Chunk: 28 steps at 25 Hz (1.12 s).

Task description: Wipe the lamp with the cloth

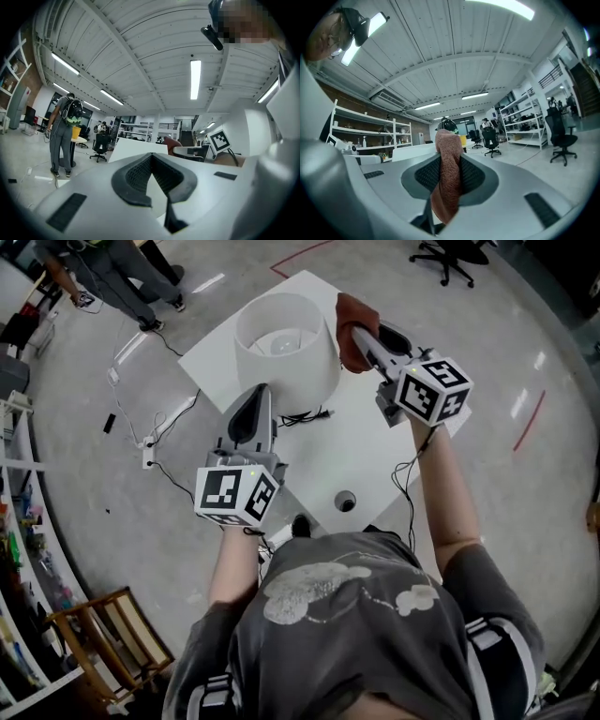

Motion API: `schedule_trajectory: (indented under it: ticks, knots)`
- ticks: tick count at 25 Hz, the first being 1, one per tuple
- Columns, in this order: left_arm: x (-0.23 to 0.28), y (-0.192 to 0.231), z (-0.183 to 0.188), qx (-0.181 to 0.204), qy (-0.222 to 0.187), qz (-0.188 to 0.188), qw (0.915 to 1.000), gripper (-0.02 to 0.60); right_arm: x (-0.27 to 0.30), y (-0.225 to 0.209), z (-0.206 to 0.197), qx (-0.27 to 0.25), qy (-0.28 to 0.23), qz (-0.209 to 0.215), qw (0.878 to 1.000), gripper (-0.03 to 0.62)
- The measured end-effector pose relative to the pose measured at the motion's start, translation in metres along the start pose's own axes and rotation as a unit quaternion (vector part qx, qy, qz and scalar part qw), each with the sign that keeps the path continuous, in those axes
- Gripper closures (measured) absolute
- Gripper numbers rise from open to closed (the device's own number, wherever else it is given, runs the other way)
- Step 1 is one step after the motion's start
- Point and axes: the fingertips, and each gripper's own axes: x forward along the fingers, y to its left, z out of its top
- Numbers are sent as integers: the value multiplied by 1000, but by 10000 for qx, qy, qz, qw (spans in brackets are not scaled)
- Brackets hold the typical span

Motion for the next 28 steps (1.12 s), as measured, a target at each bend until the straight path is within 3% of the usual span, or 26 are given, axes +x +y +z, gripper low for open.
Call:
schedule_trajectory:
  ticks: [7,13,17,28]
  knots:
    - [5,5,10,114,-148,485,9986,574,32,1,10,-204,76,603,9979,503]
    - [6,9,4,196,-95,786,9967,574,43,-2,-7,-269,229,920,9951,503]
    - [10,7,-4,231,-20,917,9955,574,45,-11,-31,-254,434,960,9941,503]
    - [4,8,-31,167,230,1334,9907,574,36,-41,-112,471,977,876,9902,503]
